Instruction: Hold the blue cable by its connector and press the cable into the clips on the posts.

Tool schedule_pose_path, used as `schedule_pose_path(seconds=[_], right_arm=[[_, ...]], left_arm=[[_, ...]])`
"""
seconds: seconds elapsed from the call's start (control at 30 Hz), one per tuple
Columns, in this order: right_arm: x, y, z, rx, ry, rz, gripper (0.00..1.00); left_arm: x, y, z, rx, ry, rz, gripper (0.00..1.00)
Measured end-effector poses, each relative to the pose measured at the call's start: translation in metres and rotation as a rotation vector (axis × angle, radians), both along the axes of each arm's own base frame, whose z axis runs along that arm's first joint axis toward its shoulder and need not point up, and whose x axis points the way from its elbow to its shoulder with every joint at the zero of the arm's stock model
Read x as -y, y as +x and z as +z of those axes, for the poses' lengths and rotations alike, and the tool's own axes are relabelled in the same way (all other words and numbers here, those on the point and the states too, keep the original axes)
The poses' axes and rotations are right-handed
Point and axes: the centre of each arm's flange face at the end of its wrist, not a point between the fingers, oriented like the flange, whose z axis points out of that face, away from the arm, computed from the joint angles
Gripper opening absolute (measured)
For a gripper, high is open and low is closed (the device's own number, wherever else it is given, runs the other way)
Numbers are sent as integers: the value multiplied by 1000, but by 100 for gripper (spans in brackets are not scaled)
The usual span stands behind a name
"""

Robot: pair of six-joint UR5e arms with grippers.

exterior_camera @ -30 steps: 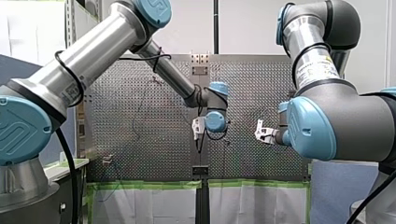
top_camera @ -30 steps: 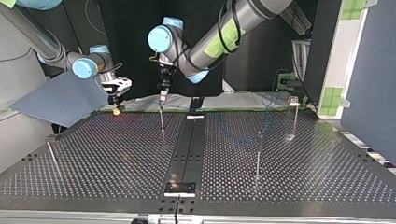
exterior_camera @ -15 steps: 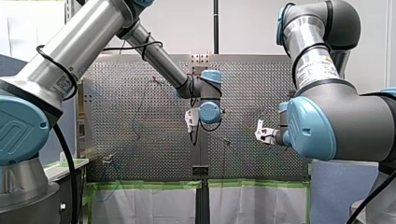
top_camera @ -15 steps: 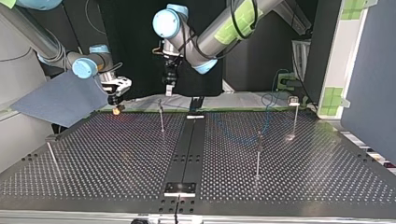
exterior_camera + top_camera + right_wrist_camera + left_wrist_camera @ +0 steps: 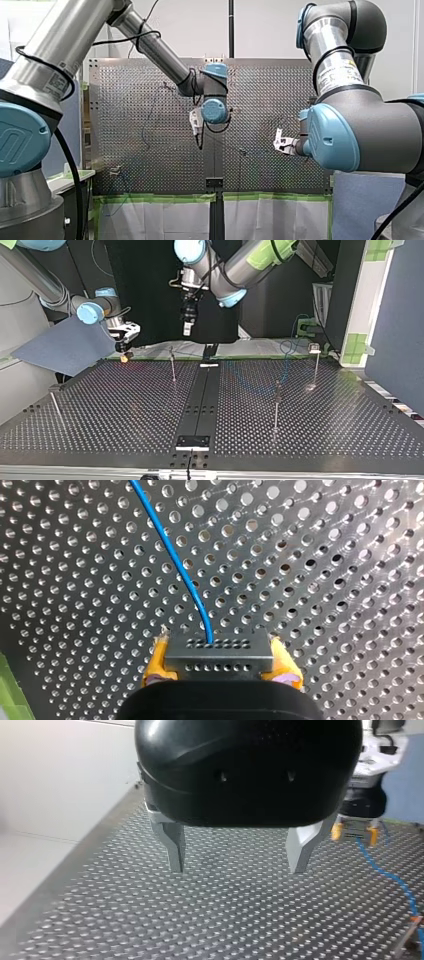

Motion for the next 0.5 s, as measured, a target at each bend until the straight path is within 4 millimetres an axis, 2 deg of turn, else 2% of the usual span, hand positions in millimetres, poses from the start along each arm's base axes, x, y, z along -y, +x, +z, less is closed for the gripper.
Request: schedule_pose_path(seconds=[0.5], right_arm=[[0, -12, 0, -15, 41, -29, 0]], left_arm=[[-44, -34, 25, 24, -37, 19, 100]])
